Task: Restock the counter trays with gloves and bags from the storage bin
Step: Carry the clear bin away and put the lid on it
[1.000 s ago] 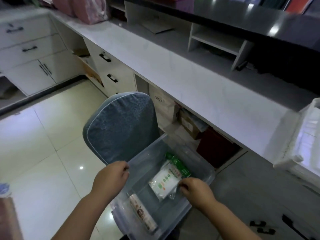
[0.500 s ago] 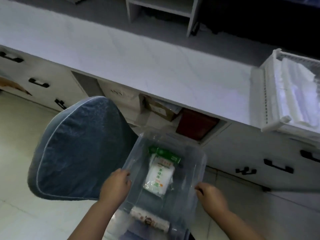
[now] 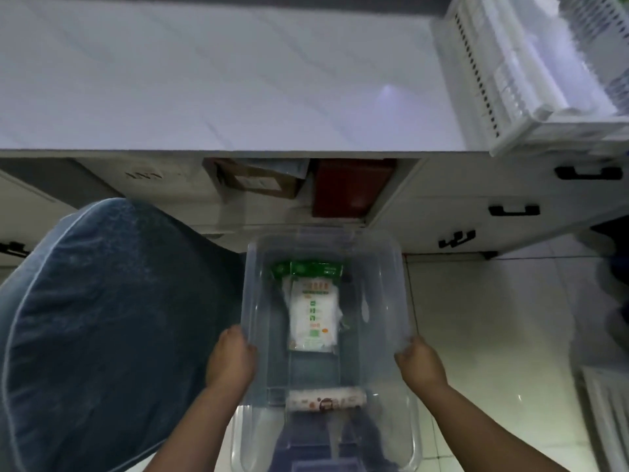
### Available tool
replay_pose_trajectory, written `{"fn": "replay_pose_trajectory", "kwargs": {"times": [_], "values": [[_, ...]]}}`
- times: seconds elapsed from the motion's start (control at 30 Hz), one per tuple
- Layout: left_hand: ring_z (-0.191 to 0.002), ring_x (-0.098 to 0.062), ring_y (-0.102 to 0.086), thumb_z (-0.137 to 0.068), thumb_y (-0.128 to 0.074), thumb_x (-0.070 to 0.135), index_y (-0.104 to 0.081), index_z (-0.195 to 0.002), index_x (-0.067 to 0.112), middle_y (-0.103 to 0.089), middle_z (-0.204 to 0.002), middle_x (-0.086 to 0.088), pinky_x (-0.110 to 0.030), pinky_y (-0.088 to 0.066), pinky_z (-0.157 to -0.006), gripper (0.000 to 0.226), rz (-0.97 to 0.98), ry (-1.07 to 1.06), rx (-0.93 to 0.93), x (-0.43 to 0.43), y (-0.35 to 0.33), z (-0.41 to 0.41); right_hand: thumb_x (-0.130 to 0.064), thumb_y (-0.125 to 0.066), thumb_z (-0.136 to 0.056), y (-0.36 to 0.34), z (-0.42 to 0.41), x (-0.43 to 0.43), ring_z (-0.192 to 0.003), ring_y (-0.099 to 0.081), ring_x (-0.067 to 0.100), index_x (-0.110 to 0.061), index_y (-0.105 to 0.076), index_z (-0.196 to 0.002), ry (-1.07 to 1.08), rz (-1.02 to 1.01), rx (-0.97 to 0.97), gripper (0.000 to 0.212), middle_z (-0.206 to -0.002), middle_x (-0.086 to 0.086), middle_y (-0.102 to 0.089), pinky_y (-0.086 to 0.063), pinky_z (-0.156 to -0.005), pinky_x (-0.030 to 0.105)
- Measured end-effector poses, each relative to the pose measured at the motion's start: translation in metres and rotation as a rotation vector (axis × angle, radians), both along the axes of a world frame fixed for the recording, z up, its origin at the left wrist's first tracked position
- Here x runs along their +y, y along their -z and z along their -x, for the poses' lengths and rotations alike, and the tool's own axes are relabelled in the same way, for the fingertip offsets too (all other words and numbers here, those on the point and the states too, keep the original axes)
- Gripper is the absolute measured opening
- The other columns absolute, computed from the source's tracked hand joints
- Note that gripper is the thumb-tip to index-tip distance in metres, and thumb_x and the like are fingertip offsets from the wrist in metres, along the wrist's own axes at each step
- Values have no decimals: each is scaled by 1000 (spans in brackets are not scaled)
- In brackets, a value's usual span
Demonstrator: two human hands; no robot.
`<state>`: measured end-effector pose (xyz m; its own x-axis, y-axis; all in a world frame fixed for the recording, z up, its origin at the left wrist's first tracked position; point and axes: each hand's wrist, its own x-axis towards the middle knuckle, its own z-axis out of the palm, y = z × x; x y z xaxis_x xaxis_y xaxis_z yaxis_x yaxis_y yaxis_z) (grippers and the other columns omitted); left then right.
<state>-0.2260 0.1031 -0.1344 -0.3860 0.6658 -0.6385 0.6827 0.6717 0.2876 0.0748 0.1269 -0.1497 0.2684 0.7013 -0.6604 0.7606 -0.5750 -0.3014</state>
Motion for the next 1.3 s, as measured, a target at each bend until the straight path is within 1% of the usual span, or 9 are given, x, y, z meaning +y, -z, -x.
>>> {"fn": "replay_pose_trajectory", "kwargs": {"times": [0.17,0.37,0.53,0.73,0.87,1.03,1.13,1.2,1.3], "values": [[-81,-30,-58,-85,-58,23,-47,-90,6,-60,-97,-14,-30,-40,-60,20,-9,65,-29,5,-6,-18,-3,-58,-81,-8,-30,-5,-78,-57,27,-2,-58,-106,171,61,61,25,-90,11,-58,-43,-64,26],[-89,-33,-60,-82,-59,23,-45,-84,12,-62,-97,-14,-30,-41,-66,18,1,278,0,22,-15,-79,-5,-59,-81,-24,-105,-40,-77,-58,26,-2,-61,-103,345,41,78,22,-88,11,-60,-43,-67,27],[-90,-34,-61,-83,-56,20,-48,-88,9,-63,-99,-16,-32,-43,-67,14,-48,427,0,29,-31,-176,-2,-59,-79,-37,-193,-85,-83,-59,26,-1,-63,-110,575,-26,164,31,-98,15,-65,-44,-74,30],[-66,-21,-50,-83,-60,25,-43,-78,15,-50,-76,-1,-29,-32,-52,20,-198,588,66,29,-59,-321,-3,-55,-79,-52,-325,-123,-70,-58,23,-6,-64,-97,756,-150,254,21,-77,8,-64,-45,-69,33],[-58,-16,-44,-83,-59,24,-42,-73,17,-45,-67,3,-28,-26,-46,21,-262,601,73,27,-74,-425,-5,-56,-82,-64,-422,-141,-72,-61,23,-9,-62,-95,817,-241,279,15,-79,7,-65,-47,-73,35],[-66,-18,-48,-81,-61,25,-42,-74,20,-51,-74,2,-29,-33,-56,21,-328,651,-30,37,-95,-545,-15,-62,-82,-86,-529,-158,-74,-64,25,-12,-62,-90,887,-380,191,8,-80,7,-66,-45,-67,32],[-71,-21,-51,-83,-61,26,-43,-78,17,-49,-77,0,-29,-35,-59,21,-368,704,-42,51,-107,-604,-17,-65,-80,-100,-578,-152,-64,-57,21,-14,-58,-81,904,-455,77,8,-72,4,-62,-40,-60,29],[-70,-21,-50,-84,-59,27,-42,-78,16,-49,-77,-1,-29,-36,-58,21,-379,730,-41,66,-114,-639,-17,-65,-80,-109,-603,-142,-62,-55,21,-13,-54,-80,918,-507,14,12,-68,2,-58,-38,-57,30],[-60,-14,-46,-84,-58,27,-43,-77,18,-46,-68,4,-28,-31,-49,19,-428,737,-56,95,-124,-684,-14,-61,-81,-121,-636,-123,-67,-56,30,-11,-52,-80,963,-592,-28,10,-72,9,-58,-43,-63,36]]}}
